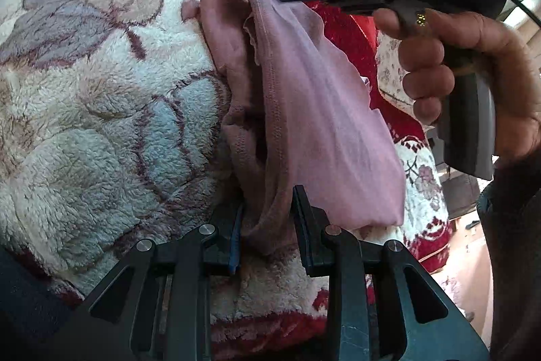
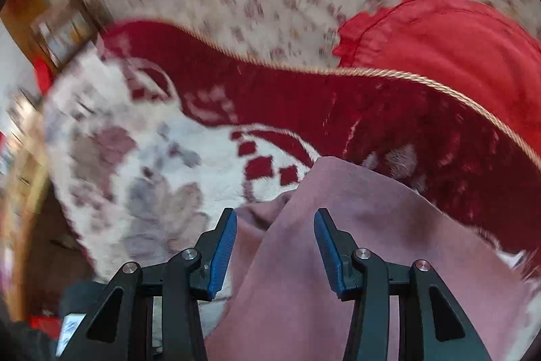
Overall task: Fold small clothes
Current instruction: 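Reposition the right tool and close it on the shirt while the left tool holds the edge, then lift the side edge with the left tool and fold it over while the right tool holds the shirt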
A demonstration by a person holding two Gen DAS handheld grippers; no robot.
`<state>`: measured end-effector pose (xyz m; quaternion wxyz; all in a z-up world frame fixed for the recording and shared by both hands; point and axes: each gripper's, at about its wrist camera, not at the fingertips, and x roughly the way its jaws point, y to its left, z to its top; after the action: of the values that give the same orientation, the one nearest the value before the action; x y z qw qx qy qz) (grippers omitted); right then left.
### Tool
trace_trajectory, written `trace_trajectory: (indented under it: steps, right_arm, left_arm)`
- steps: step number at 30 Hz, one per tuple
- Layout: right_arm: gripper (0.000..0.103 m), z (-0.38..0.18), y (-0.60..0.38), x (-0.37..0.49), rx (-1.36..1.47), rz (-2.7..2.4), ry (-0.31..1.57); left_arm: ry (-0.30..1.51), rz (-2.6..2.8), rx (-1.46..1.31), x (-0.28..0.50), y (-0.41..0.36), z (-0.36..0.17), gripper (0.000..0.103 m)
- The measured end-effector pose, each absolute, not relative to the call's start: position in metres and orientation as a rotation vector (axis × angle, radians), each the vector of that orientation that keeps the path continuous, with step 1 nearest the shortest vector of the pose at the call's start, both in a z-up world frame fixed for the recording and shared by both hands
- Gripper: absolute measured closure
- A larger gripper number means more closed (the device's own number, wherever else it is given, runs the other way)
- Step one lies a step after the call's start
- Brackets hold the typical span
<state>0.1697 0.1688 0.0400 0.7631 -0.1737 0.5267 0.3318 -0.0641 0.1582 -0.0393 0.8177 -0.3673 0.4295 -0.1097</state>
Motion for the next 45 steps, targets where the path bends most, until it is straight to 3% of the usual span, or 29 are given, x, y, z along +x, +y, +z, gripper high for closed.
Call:
trace_trajectory:
  steps: [10,13,18,19,20,21,22,23,26,34,45]
  right_arm:
    - [0.054,-0.004,0.194,0.153,-0.683,0.678,1.154]
    - [0.045,-0.013,0.202,0.158,-0.787,0.592,1.109]
    - [0.045,-0.015,0.209,0.171,-0.793,0.543,1.115]
    - [0.047,-0.017,0.211,0.172,-0.803,0.541,1.129]
    - [0.061,-0.018,0.213,0.171,-0.815,0.543,1.137]
    - [0.087,-0.018,0.218,0.17,-0.803,0.567,1.154]
    - [0.09,-0.017,0.221,0.169,-0.785,0.585,1.181]
    - [0.102,-0.012,0.22,0.167,-0.796,0.575,1.163]
    - [0.102,0.011,0.204,0.169,-0.74,0.58,1.138]
    - [0.102,0.066,0.134,0.177,-0.477,0.665,1.099]
    - [0.102,0.079,0.089,0.191,-0.316,0.63,1.08]
  left_arm:
    - [0.918,-0.25,-0.81,-0.066,0.166,-0.042,0.077]
    - [0.919,-0.252,-0.81,-0.067,0.176,-0.043,0.077]
    - [0.918,-0.253,-0.812,-0.065,0.18,-0.043,0.077]
    - [0.917,-0.252,-0.809,-0.065,0.18,-0.043,0.077]
    - [0.916,-0.251,-0.807,-0.065,0.179,-0.042,0.077]
    - [0.915,-0.251,-0.799,-0.065,0.179,-0.041,0.077]
    - [0.914,-0.252,-0.791,-0.065,0.175,-0.04,0.077]
    - [0.913,-0.257,-0.776,-0.065,0.173,-0.037,0.081]
    - [0.885,-0.295,-0.785,-0.065,0.172,-0.029,0.089]
    - [0.815,-0.333,-0.723,-0.066,0.152,-0.007,0.09]
    - [0.8,-0.494,-0.66,-0.045,0.11,0.017,0.09]
